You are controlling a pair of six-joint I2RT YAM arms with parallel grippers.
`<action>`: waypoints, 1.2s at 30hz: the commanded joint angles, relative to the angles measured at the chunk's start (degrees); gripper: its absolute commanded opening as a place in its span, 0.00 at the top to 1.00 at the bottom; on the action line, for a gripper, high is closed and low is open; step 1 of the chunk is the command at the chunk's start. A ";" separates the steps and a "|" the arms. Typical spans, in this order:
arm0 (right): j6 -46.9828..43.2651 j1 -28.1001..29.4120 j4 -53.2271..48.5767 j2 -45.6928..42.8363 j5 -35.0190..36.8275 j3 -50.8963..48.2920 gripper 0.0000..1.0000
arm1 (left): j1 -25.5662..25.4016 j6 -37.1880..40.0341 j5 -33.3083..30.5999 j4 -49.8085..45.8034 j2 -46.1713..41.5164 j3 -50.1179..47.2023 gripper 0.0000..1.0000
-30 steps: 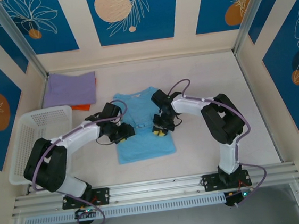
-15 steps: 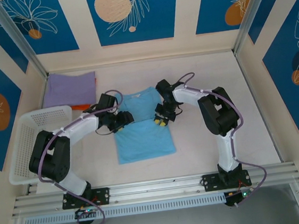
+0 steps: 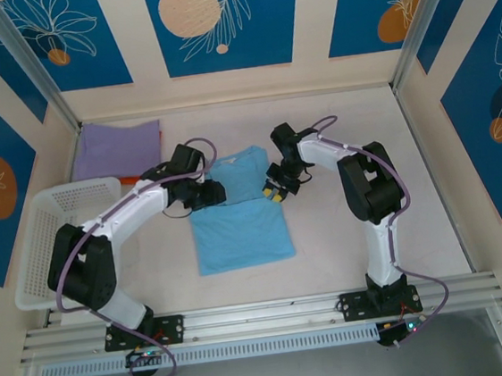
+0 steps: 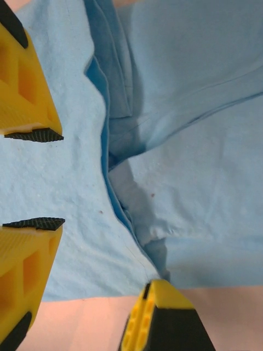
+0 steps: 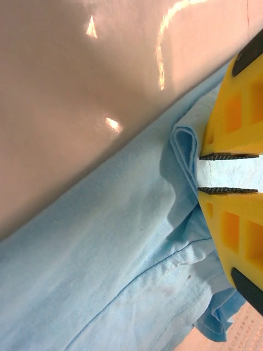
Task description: Fold and stack the t-shirts
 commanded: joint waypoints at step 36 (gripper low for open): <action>-4.82 2.12 9.88 -40.21 -7.11 -39.62 0.37 | 7.92 -5.35 4.76 -22.52 -14.63 -13.29 0.31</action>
